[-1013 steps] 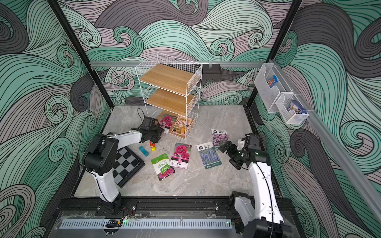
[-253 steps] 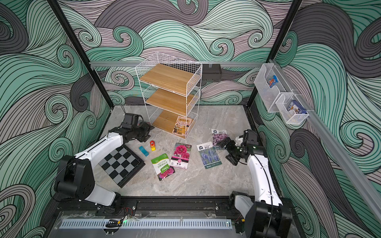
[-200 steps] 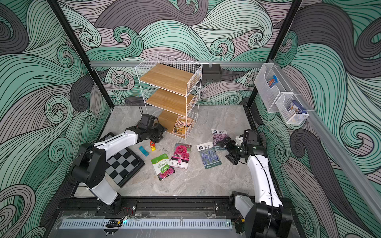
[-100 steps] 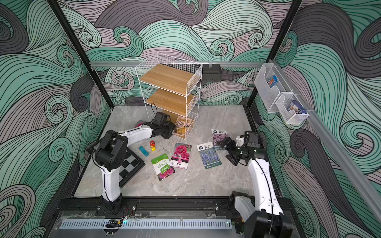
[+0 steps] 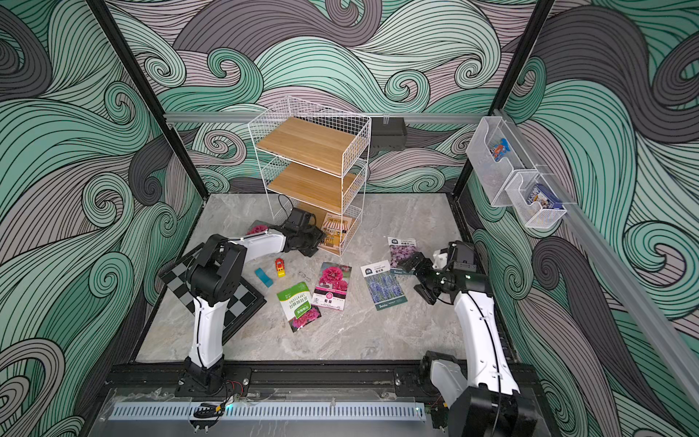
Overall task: Take the seed bag off the shelf
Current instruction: Pick up the seed packet from the shelf.
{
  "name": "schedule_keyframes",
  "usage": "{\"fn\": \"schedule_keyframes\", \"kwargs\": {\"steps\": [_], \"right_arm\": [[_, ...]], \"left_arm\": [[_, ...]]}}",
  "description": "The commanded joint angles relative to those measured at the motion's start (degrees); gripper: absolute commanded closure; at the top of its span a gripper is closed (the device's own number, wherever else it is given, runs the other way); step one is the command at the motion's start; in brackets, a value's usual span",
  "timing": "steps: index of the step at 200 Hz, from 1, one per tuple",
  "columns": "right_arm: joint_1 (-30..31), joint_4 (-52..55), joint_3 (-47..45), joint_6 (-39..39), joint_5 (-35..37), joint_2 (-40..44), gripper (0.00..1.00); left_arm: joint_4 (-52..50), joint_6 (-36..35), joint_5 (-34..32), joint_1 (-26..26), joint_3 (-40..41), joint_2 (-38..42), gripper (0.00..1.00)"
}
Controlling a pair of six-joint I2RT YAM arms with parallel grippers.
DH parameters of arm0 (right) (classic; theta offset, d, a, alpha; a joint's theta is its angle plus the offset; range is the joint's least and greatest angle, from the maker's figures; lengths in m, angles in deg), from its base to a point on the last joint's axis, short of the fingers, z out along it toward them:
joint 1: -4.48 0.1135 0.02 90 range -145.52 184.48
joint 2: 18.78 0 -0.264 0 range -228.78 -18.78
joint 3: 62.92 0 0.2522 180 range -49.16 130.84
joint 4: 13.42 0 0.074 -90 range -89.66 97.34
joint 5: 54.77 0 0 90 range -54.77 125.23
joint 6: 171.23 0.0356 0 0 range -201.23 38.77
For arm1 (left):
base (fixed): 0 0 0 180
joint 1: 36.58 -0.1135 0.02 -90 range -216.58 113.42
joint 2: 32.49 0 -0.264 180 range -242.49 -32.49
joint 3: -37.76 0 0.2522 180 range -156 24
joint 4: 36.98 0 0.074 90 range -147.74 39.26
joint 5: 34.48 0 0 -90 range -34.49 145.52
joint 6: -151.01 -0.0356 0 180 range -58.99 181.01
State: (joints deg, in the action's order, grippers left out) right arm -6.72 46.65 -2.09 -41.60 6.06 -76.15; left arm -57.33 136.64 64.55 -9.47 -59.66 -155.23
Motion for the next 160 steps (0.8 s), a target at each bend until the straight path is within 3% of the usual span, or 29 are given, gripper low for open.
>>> {"fn": "schedule_keyframes", "kwargs": {"steps": [1,32,57,71,133,160], "right_arm": [[0.2,-0.2,-0.8,-0.2,-1.3,1.2,0.01],[0.4,-0.2,-0.6,0.1,-1.8,1.7,0.01],[0.3,-0.1,-0.2,0.4,-2.0,2.0,0.01],[0.4,-0.1,-0.1,0.5,-2.1,2.2,0.01],[0.4,-0.1,-0.7,0.4,-2.3,3.0,0.01],[0.4,-0.2,-0.7,0.2,-2.4,3.0,0.01]], "left_arm": [[-2.0,-0.7,-0.7,-0.1,-2.5,-2.7,0.34],[-6.4,-0.3,-0.7,-0.4,-5.0,-4.3,0.37],[-12.4,-1.8,0.6,-0.7,-8.4,-5.7,0.53],[-14.4,-2.8,1.1,-0.9,-9.5,-6.1,0.57],[-15.6,-4.7,1.3,-2.3,-8.3,-5.0,0.67],[-14.6,-5.5,1.3,-2.9,-7.3,-4.3,0.77]]}}
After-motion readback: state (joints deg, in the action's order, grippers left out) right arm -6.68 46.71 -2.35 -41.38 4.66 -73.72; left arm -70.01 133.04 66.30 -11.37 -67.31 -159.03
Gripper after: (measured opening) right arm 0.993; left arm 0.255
